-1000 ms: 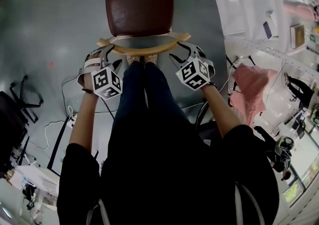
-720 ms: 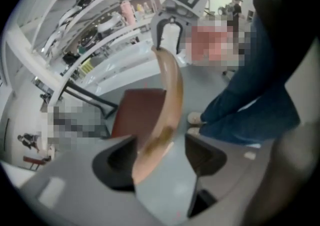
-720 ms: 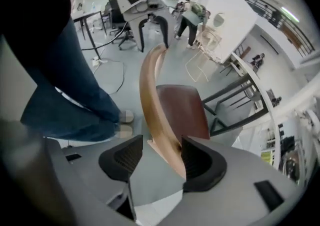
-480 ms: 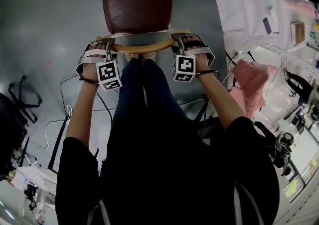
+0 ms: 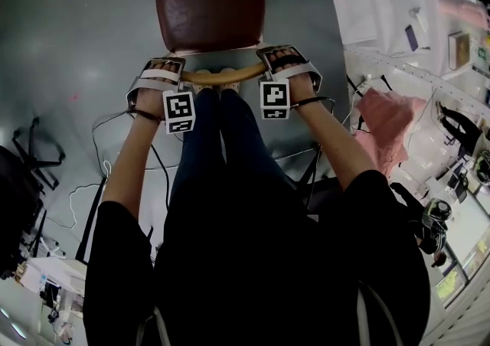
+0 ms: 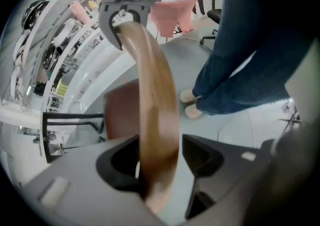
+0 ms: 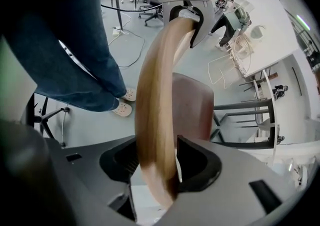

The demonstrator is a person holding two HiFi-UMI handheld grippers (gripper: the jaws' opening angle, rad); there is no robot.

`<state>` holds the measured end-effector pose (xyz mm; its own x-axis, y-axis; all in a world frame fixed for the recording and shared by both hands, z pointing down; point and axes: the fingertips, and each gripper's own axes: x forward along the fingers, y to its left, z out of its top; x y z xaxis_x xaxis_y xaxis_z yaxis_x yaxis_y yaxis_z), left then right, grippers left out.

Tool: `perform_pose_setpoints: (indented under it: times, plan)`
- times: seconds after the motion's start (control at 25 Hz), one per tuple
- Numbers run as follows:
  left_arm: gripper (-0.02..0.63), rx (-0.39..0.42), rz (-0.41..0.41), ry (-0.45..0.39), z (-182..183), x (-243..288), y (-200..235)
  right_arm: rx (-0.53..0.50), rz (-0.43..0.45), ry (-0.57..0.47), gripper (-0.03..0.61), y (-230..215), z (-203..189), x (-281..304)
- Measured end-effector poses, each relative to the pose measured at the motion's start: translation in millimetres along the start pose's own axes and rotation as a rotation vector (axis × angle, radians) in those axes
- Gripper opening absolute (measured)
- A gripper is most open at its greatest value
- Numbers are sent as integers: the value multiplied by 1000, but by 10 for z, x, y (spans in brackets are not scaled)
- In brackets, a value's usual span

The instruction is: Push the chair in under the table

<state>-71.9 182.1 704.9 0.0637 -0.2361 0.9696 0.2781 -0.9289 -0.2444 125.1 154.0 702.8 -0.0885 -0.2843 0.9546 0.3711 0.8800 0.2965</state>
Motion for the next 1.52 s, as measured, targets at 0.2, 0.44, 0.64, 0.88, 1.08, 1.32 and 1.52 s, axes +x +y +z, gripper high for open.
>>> perform_pose_setpoints:
  times: [0.2,0.44,0.64,0.88,1.08,1.32,1.52]
  plan:
    - [129,99,13,30,-19,100,62,-105,6,6,145,-1,9,42]
    - [83,162,4,51,-141,197,67,-174,-30,1,114,-88,75,38]
    - [80,165,9,28,-176,190,100,-191,1,-3,109,-125,95,62]
    - [83,161,20,26,-194,216,138,-178,-21,-3,109,-149,95,77]
    - [83,178,35,29,-380,281,332,-156,-16,25,106,-345,118,160]
    - [86,175,53,23,-508,353,628,-152,-27,32,106,-632,35,266]
    - [84,169,68,20,-629,416,873,-150,-25,46,106,-884,-26,354]
